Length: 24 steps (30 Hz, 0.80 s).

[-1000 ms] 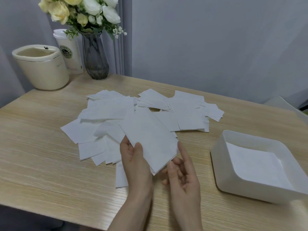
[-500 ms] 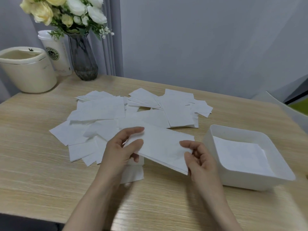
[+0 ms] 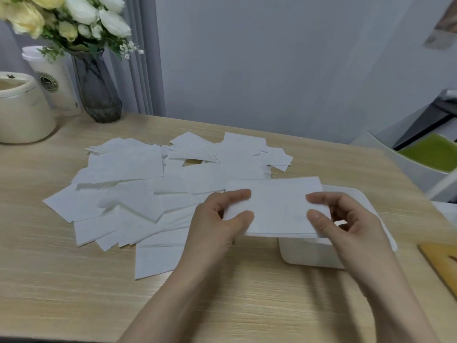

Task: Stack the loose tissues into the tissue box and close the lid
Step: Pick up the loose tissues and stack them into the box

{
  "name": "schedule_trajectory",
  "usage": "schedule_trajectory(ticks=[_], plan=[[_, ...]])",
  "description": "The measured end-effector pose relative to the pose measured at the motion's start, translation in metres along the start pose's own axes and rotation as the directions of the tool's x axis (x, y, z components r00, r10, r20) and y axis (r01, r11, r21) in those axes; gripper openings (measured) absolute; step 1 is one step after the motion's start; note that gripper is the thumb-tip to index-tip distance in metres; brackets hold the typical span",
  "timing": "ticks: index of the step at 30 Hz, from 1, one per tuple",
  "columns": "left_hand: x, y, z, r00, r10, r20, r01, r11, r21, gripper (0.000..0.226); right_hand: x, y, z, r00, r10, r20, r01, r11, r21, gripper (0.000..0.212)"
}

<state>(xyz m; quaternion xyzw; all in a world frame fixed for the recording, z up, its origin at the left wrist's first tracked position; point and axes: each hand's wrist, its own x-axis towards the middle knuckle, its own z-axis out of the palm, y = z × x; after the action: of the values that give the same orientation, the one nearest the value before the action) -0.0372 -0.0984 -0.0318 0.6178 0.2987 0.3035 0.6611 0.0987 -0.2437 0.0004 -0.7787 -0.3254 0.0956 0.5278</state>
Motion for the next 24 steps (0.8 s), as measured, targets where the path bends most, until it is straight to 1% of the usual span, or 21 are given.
schedule_trajectory(ticks=[5, 7, 10, 12, 13, 15, 16, 17, 19, 22, 24], plan=[[0.015, -0.001, 0.030, 0.996, 0.037, 0.079, -0.050, 0.984, 0.170, 0.025, 0.006, 0.015, -0.032, 0.996, 0.049, -0.076, -0.054, 0.996, -0.066, 0.018], [0.021, -0.002, 0.044, 0.990, 0.096, 0.105, -0.117, 0.967, 0.227, 0.025, 0.010, 0.021, -0.043, 0.992, 0.050, -0.112, -0.060, 0.994, -0.086, 0.017], [0.031, -0.005, 0.064, 0.966, 0.220, 0.133, -0.253, 0.909, 0.330, 0.036, 0.016, 0.033, -0.058, 0.985, 0.042, -0.166, -0.064, 0.990, -0.128, 0.016], [0.036, -0.006, 0.076, 0.946, 0.272, 0.177, -0.322, 0.849, 0.419, 0.039, 0.019, 0.042, -0.067, 0.979, 0.029, -0.202, -0.072, 0.976, -0.207, 0.013], [0.037, -0.007, 0.082, 0.936, 0.287, 0.201, -0.350, 0.812, 0.467, 0.041, 0.020, 0.045, -0.070, 0.976, 0.016, -0.215, -0.073, 0.962, -0.262, 0.015], [0.040, -0.009, 0.089, 0.911, 0.332, 0.245, -0.413, 0.731, 0.543, 0.043, 0.020, 0.048, -0.075, 0.973, -0.008, -0.230, -0.077, 0.930, -0.360, 0.012], [0.041, -0.010, 0.092, 0.897, 0.359, 0.258, -0.441, 0.693, 0.570, 0.042, 0.019, 0.049, -0.075, 0.972, -0.020, -0.234, -0.081, 0.906, -0.415, 0.018], [0.042, -0.011, 0.093, 0.885, 0.379, 0.270, -0.463, 0.659, 0.592, 0.041, 0.019, 0.049, -0.075, 0.971, -0.033, -0.236, -0.084, 0.879, -0.470, 0.022], [0.043, -0.015, 0.096, 0.864, 0.399, 0.308, -0.498, 0.583, 0.642, 0.038, 0.018, 0.051, -0.074, 0.971, -0.073, -0.228, -0.072, 0.819, -0.569, 0.025], [0.043, -0.022, 0.097, 0.820, 0.420, 0.389, -0.561, 0.456, 0.691, 0.026, 0.019, 0.060, -0.074, 0.976, -0.087, -0.199, -0.066, 0.756, -0.651, 0.023], [0.045, -0.025, 0.097, 0.808, 0.423, 0.411, -0.572, 0.397, 0.718, 0.025, 0.020, 0.064, -0.074, 0.982, -0.078, -0.174, -0.064, 0.726, -0.685, 0.021]])
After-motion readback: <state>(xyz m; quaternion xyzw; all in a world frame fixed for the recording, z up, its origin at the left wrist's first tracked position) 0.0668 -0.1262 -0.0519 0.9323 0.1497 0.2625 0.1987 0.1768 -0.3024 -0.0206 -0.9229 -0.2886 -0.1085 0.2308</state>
